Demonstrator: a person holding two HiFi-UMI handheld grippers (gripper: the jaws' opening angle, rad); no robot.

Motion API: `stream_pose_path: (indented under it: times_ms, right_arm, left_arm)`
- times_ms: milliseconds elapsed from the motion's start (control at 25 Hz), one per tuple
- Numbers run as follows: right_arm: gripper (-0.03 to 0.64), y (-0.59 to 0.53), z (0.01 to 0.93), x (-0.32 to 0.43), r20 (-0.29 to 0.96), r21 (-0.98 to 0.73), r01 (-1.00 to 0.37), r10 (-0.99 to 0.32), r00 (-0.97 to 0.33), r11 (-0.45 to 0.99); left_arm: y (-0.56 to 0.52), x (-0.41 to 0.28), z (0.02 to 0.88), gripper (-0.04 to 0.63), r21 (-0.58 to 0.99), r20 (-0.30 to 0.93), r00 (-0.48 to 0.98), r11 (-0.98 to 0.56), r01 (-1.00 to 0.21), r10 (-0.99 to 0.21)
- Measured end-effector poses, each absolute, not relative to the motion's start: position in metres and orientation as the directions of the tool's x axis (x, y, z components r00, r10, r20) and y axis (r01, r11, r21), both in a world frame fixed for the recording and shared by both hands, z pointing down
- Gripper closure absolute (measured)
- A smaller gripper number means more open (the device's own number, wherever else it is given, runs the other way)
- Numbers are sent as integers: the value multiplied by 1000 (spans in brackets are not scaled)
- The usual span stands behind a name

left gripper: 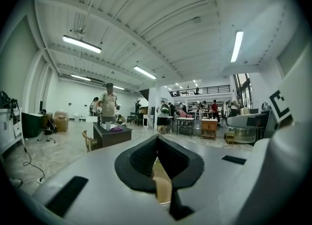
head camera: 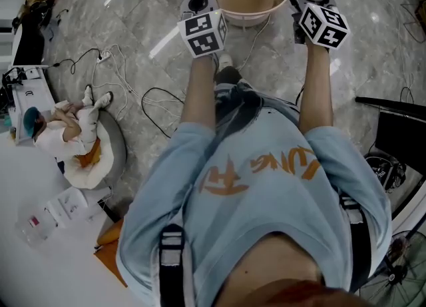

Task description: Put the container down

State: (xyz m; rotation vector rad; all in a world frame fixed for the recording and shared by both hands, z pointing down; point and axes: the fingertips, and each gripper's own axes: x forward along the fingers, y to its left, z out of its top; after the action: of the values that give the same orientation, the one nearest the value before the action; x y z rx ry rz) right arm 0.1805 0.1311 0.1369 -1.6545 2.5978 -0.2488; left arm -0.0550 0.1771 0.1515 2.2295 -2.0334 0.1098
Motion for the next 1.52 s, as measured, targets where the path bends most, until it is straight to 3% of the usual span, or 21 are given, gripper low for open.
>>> stream_pose_path:
  times_ms: [280, 520, 1040, 1320, 1520]
  right_arm:
    - [256, 74, 153, 163, 60, -120, -902, -904, -423, 414]
    - [256, -6, 164, 177, 76, -193, -926, -936, -343, 323]
    - [258, -168, 269, 118, 271, -259, -930, -904, -331, 263]
    - [258, -195, 327, 110, 390, -225, -933, -852, -350, 280]
    - [258, -199, 385, 118, 457, -305, -915, -802, -384, 264]
  left_arm:
    - [107, -79, 174, 569, 96, 149, 95, -82, -992, -984]
    - [21, -73, 187, 569, 68, 198, 169, -159, -985, -965]
    - [-162, -103, 281, 569, 89, 402, 248, -232, -969, -882]
    - [-209, -88, 342, 569, 162, 496, 278, -226, -960, -823]
    - [-217, -69, 386, 569, 202, 550, 284, -205, -958, -786]
